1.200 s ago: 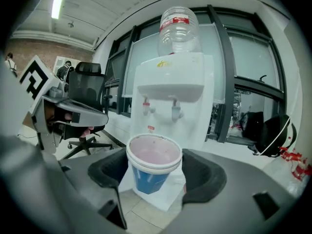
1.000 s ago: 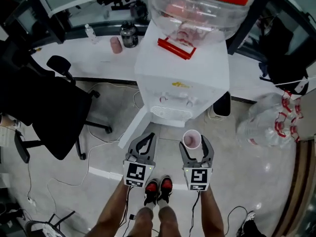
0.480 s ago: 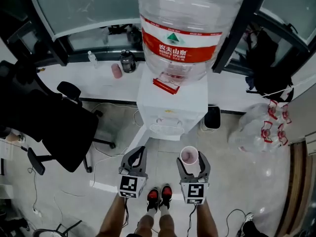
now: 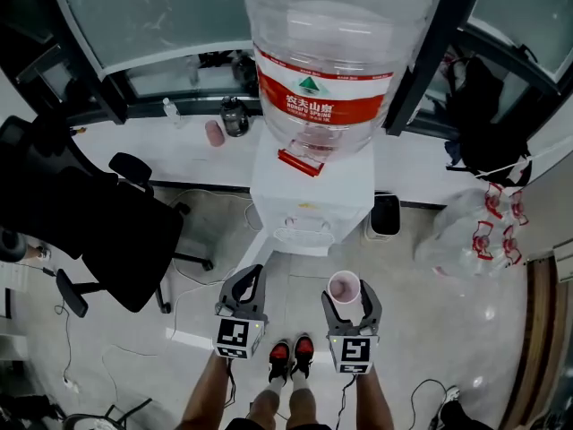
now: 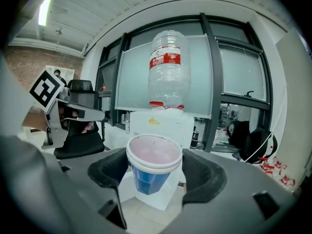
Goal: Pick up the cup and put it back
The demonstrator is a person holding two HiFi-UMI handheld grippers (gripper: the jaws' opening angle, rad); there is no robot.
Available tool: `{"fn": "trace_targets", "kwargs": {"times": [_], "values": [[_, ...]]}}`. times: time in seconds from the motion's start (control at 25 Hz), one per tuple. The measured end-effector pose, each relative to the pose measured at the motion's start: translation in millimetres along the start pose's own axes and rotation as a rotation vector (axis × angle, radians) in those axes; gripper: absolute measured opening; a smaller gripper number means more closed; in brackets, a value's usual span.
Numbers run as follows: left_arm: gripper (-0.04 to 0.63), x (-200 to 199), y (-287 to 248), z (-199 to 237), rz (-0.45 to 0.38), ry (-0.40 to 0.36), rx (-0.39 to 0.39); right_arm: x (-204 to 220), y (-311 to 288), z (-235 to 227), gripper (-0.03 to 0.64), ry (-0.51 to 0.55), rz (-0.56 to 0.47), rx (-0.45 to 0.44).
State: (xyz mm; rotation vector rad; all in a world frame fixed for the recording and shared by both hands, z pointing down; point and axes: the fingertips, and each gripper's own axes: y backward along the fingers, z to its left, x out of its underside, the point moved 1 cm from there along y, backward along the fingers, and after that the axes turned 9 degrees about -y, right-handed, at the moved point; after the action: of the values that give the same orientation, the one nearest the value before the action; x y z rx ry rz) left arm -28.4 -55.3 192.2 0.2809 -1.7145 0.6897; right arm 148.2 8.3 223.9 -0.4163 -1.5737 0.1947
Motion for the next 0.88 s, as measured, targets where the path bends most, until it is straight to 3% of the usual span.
{"fn": "trace_targets", "kwargs": {"times": [0.88], "values": [[0.023, 12.4, -3.8, 11.0, -0.018, 0.005, -0.009, -9.2, -20.4, 14.3, 0.356, 0.034, -0.02, -0.029]]}}
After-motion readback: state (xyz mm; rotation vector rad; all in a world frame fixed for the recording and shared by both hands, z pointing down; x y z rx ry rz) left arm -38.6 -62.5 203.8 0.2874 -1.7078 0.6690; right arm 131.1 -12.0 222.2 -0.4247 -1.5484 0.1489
